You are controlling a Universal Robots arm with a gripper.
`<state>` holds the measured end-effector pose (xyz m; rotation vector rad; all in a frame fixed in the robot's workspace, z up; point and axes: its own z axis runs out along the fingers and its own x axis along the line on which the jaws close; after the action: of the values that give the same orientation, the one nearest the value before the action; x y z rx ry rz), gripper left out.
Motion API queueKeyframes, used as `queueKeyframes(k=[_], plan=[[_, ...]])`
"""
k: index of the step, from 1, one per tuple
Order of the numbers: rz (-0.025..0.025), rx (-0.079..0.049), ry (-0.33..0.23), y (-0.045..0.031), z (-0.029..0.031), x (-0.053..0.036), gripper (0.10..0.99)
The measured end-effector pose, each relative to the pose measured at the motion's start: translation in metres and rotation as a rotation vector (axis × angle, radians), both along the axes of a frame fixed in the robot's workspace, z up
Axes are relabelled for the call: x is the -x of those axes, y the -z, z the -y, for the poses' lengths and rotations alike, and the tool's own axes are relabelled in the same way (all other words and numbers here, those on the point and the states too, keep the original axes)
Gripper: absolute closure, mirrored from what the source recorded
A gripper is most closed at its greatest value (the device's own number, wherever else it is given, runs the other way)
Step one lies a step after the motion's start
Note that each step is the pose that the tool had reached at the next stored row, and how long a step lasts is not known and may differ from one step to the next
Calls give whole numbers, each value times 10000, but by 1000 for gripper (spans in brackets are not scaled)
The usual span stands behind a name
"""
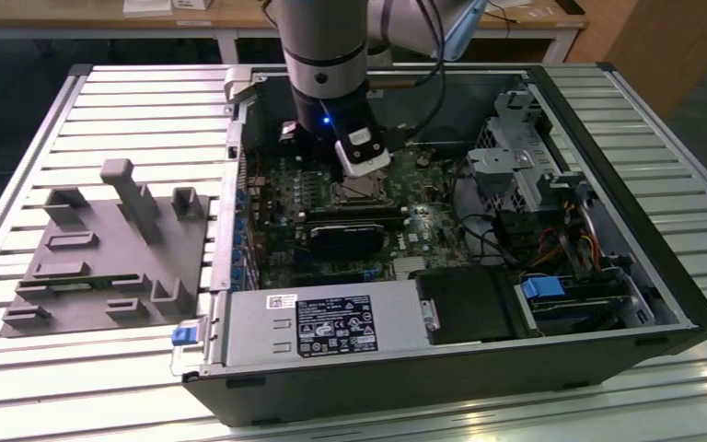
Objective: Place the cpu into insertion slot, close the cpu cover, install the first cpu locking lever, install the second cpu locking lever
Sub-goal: 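Install the second cpu locking lever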
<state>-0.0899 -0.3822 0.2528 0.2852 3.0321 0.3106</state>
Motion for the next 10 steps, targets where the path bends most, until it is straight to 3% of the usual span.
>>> queueKeyframes(k=[4,8,10], plan=[[-9,66,7,-18,0,-49,984],[-8,294,23,-17,0,-70,984],[-8,341,24,-7,0,-75,984]])
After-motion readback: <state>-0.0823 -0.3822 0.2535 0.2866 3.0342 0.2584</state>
